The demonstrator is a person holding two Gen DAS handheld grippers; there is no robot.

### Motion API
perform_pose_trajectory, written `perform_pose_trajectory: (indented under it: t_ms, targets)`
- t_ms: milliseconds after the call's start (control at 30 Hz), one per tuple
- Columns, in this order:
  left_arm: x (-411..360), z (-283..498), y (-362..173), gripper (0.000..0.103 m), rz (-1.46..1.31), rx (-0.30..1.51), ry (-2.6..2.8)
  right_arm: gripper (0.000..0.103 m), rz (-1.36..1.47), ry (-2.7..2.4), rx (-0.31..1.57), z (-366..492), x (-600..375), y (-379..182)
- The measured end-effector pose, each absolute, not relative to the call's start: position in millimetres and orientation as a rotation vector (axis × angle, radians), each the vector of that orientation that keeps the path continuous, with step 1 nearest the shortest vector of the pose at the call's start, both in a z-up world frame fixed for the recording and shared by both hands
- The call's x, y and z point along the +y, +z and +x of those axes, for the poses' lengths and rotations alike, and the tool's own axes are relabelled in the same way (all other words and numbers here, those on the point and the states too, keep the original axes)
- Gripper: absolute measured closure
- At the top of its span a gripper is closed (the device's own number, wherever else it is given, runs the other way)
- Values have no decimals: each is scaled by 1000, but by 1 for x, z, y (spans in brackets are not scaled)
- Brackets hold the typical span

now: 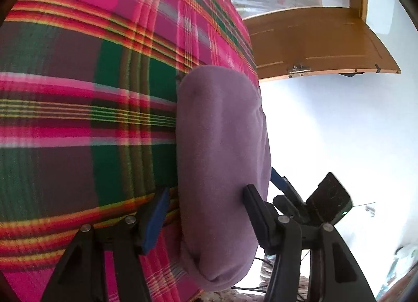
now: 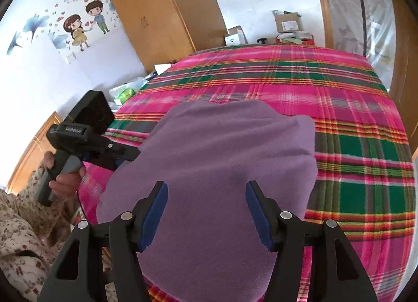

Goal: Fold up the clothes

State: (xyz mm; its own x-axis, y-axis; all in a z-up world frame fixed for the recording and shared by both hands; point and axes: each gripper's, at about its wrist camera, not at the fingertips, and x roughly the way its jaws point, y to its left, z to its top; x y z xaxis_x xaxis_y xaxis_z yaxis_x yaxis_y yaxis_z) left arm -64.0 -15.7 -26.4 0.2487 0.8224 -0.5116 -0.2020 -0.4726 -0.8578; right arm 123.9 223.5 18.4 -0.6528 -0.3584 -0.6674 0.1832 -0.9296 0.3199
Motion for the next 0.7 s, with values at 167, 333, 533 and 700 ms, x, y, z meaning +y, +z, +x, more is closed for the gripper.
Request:
perform_pose_trajectory:
  t_ms: [167, 333, 533, 700]
  targets:
    - [1, -68, -25, 42, -1619, -528, 1355, 39, 1120, -2589, -404, 126, 238, 15]
    - [5, -72, -25, 42, -1644, -511, 1325, 39, 1111, -2635, -463, 135, 261, 18]
    - [-16, -79, -25, 40, -1644, -501, 1309, 35, 1136, -2606, -770, 139, 316, 6]
    - [-23, -86, -25, 40, -1653, -496, 1287, 31, 1236, -2455, -952, 126, 336, -16]
